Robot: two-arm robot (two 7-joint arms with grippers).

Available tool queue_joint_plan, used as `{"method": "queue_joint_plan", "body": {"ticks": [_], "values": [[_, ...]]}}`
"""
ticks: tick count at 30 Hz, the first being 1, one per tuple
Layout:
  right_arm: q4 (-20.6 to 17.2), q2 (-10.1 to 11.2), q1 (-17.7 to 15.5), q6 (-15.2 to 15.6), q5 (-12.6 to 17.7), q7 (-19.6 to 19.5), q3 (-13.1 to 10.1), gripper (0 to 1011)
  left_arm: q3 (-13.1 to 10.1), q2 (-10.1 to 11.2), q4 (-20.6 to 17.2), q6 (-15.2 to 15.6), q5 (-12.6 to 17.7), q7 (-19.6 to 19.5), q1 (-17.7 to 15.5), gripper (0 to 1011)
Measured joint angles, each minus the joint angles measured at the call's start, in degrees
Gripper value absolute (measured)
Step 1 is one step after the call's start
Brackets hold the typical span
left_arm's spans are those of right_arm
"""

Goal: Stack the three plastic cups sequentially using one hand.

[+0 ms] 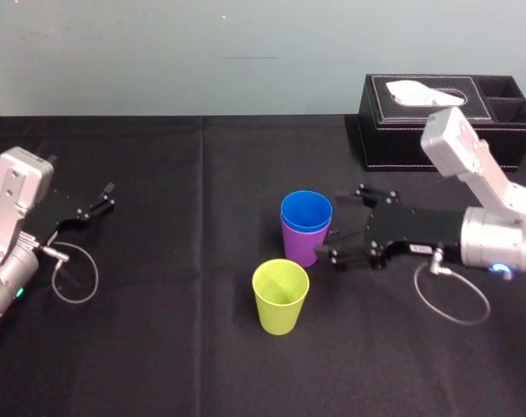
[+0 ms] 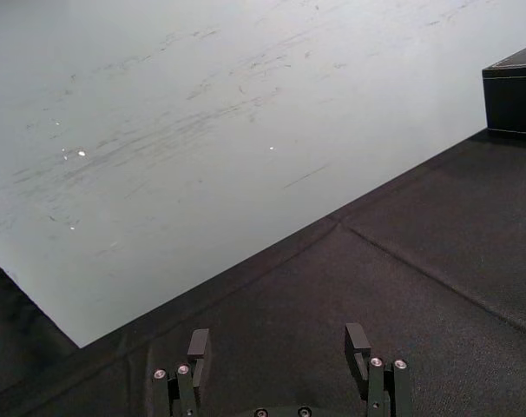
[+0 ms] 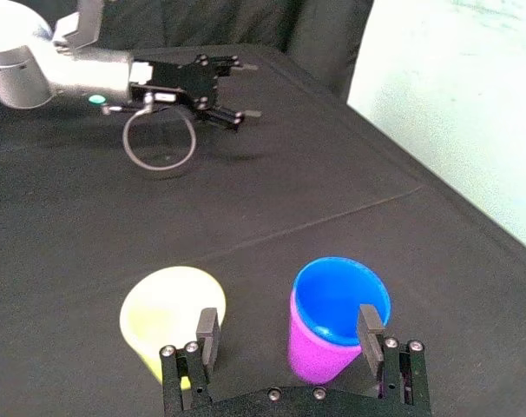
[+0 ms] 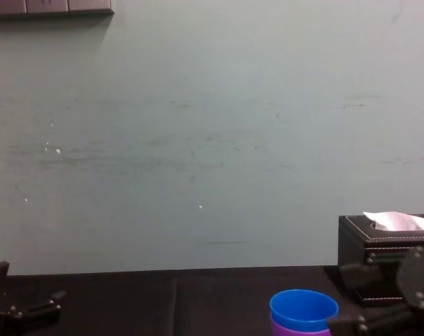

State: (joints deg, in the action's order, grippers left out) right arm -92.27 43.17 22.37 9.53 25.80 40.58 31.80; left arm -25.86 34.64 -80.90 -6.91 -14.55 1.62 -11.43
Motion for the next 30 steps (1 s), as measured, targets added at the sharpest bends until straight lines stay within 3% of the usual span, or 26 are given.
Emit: {"method": "queue_joint_plan", "body": {"ticks": [7,13,30], "values": [[-1.8,2.6,-3.5,-1.0,1.9,1.0,-0.8,1003,0.0,0.0,0.0,0.0,0.0,0.0,0.0,1011],[-2.0,3.6,-4.7,-1.4,2.4,3.0,0.0,1003,0.0,0.0,0.0,0.0,0.0,0.0,0.0,1011],[1.9,1.9,-1.9,-1.7,1.5,7.7,4.9,1003,0.0,0.0,0.0,0.0,0.0,0.0,0.0,1011]]}}
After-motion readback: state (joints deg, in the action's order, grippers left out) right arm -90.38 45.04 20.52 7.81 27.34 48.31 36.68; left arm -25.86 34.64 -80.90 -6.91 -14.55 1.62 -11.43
